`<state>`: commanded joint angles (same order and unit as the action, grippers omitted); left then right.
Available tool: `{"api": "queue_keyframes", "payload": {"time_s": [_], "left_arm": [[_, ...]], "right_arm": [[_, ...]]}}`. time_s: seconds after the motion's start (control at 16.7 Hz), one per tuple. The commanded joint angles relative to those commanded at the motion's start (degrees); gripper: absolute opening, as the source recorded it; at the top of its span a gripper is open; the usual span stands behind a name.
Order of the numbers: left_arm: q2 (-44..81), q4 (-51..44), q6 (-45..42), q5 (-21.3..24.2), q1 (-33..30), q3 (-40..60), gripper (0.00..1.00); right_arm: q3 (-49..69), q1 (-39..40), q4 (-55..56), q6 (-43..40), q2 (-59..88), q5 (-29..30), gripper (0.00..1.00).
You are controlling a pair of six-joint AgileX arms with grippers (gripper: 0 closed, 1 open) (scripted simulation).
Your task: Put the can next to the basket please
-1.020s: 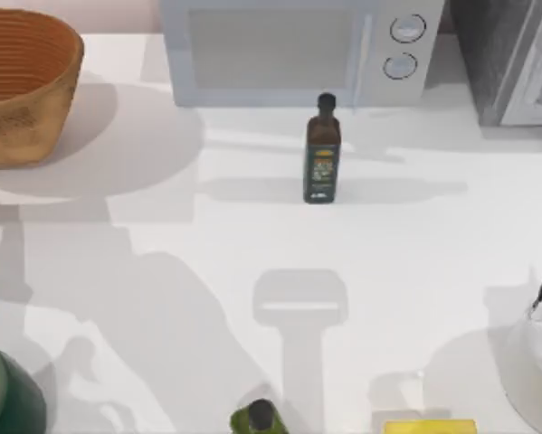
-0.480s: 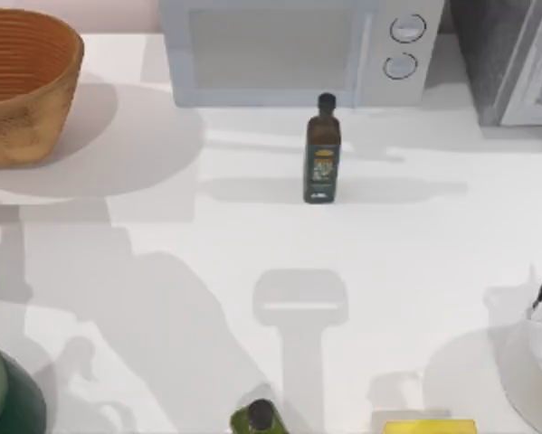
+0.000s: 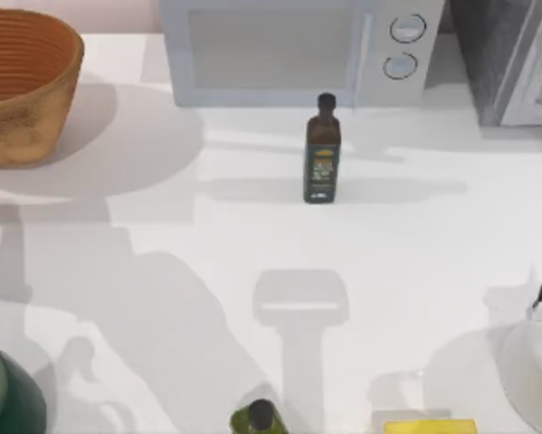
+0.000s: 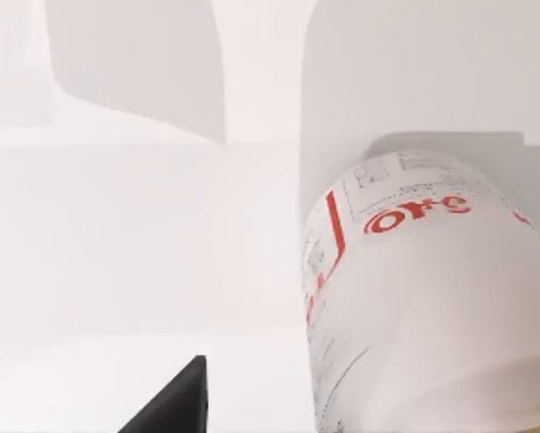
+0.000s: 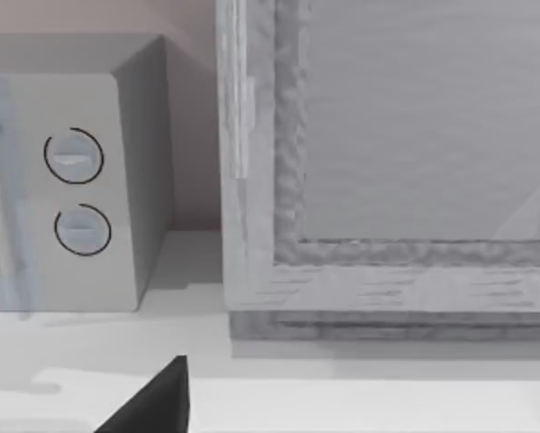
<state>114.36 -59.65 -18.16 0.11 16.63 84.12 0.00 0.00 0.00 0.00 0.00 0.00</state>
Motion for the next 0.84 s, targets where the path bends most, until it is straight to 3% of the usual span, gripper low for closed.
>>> {"api": "queue_keyframes", "payload": {"time_s": [0.84], "left_arm": [[-1.9, -8.5, 0.1, 0.0, 0.0, 6.6, 1.0]], "right_arm": [[0.0, 0.0, 0.0, 0.0, 0.0, 0.0, 1.0]]}}
